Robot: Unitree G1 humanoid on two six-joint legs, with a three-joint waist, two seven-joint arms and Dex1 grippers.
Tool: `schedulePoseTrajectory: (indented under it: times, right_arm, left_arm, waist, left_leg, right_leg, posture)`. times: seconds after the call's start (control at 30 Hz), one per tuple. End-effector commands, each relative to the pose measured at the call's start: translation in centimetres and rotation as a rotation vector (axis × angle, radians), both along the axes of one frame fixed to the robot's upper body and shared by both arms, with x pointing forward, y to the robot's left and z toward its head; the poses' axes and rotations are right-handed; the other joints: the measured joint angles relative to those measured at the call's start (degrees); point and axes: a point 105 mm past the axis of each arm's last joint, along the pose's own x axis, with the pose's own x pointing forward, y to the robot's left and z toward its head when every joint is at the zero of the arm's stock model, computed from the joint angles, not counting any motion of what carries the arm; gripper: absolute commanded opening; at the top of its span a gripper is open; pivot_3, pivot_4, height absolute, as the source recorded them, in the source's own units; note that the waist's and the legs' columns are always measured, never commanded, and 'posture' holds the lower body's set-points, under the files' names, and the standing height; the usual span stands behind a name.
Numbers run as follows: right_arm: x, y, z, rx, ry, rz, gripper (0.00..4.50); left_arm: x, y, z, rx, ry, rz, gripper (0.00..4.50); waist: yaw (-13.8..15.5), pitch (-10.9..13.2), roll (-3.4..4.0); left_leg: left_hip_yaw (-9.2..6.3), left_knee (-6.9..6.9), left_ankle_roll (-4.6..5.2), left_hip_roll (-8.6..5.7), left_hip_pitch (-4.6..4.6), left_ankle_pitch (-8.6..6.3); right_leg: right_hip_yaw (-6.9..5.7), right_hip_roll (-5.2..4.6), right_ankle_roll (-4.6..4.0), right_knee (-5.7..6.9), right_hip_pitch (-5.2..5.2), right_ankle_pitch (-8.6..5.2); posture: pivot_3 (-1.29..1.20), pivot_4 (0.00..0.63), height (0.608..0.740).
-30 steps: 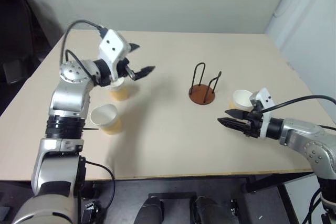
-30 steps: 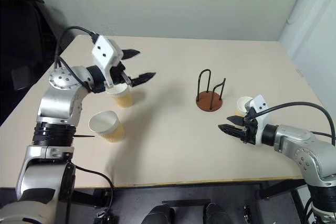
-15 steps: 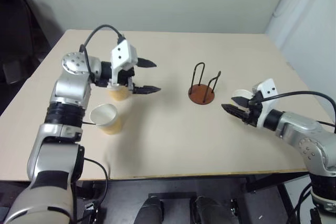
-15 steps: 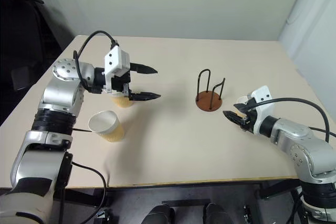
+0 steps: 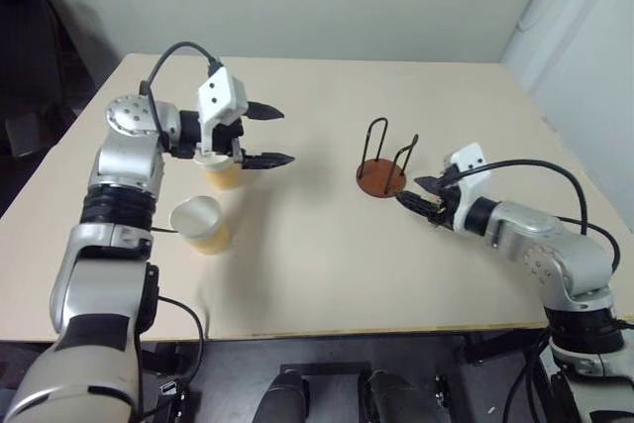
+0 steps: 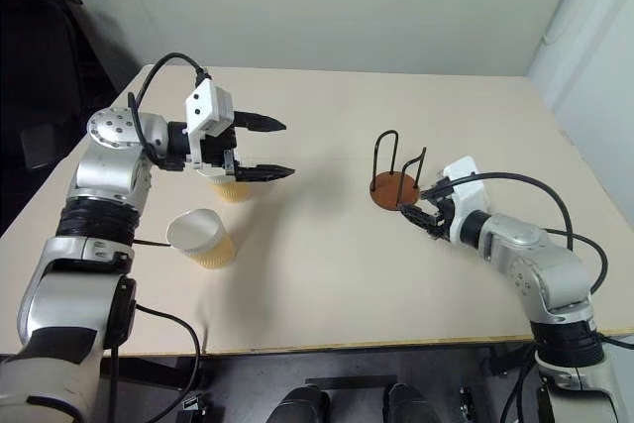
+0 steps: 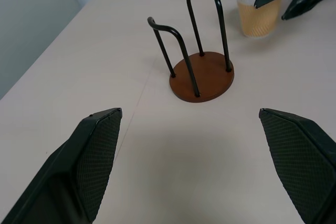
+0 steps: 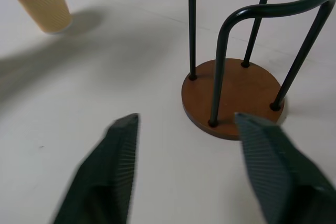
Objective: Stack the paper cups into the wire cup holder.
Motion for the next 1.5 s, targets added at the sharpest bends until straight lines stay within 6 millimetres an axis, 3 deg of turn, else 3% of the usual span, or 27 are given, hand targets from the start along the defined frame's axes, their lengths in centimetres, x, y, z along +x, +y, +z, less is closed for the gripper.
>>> schedulePoseTrajectory:
  times: [0.03, 0.37, 0.8, 1.0, 1.13, 1.4, 1.5]
  right_arm:
    - [0.6, 0.3, 1.2, -0.021, -0.066, 0.000, 4.03]
    - [2.8, 1.3, 1.6, -0.036, -0.137, -0.085, 4.03]
    - [3.6, 3.5, 1.7, -0.003, -0.163, -0.102, 4.03]
    - [4.3, 3.2, 2.3, 0.011, -0.202, -0.151, 4.03]
    - [4.8, 2.6, 2.3, 0.022, -0.208, -0.203, 3.15]
    - [4.7, 2.7, 2.3, 0.037, -0.200, -0.209, 0.12]
    - [4.7, 2.8, 2.2, 0.042, -0.191, -0.205, 0.05]
  left_arm:
    - [-0.3, 0.3, 1.6, -0.031, -0.060, 0.009, 4.50]
    - [-0.4, 0.3, 1.5, -0.039, -0.065, 0.016, 4.50]
    - [-0.4, 0.3, 1.5, -0.039, -0.054, 0.018, 4.50]
    - [-0.4, 0.4, 1.4, -0.039, -0.056, 0.025, 4.50]
    - [-0.4, 0.4, 1.5, -0.037, -0.060, 0.027, 4.50]
    - [-0.5, 0.3, 1.7, -0.033, -0.067, 0.021, 4.50]
    - [-0.4, 0.1, 1.8, -0.033, -0.067, 0.018, 4.50]
  waist:
    - [0.02, 0.00, 0.00]
    - [-0.28, 0.00, 0.00]
    - [-0.32, 0.01, 0.01]
    - [-0.37, 0.01, 0.01]
    - [-0.35, 0.01, 0.01]
    - [-0.38, 0.01, 0.01]
    - [-0.37, 0.01, 0.01]
  left_leg:
    - [0.00, 0.00, 0.00, 0.00, 0.00, 0.00]
    - [0.00, -0.05, 0.00, 0.00, -0.01, 0.00]
    - [-0.01, -0.10, 0.00, 0.00, -0.01, 0.00]
    - [-0.03, -0.11, 0.00, 0.01, -0.01, 0.00]
    - [-0.03, -0.12, 0.00, 0.01, -0.02, 0.00]
    - [-0.02, -0.18, 0.00, 0.01, -0.02, 0.00]
    - [-0.03, -0.19, 0.00, 0.01, -0.02, 0.00]
  right_leg:
    - [0.00, 0.00, 0.00, 0.00, -0.01, 0.00]
    - [0.00, 0.00, -0.03, 0.03, -0.09, 0.01]
    - [-0.01, -0.01, -0.08, 0.02, -0.14, -0.01]
    - [-0.01, -0.01, -0.11, 0.03, -0.16, -0.01]
    - [-0.01, -0.01, -0.12, 0.03, -0.17, -0.01]
    - [-0.01, -0.01, -0.14, 0.02, -0.19, -0.02]
    - [-0.01, -0.01, -0.14, 0.02, -0.19, -0.02]
  posture:
    - [0.00, 0.150, 0.740]
    - [0.00, 0.150, 0.740]
    - [0.00, 0.150, 0.740]
    - [0.00, 0.150, 0.740]
    - [0.00, 0.150, 0.740]
    - [0.00, 0.150, 0.740]
    - [0.00, 0.150, 0.740]
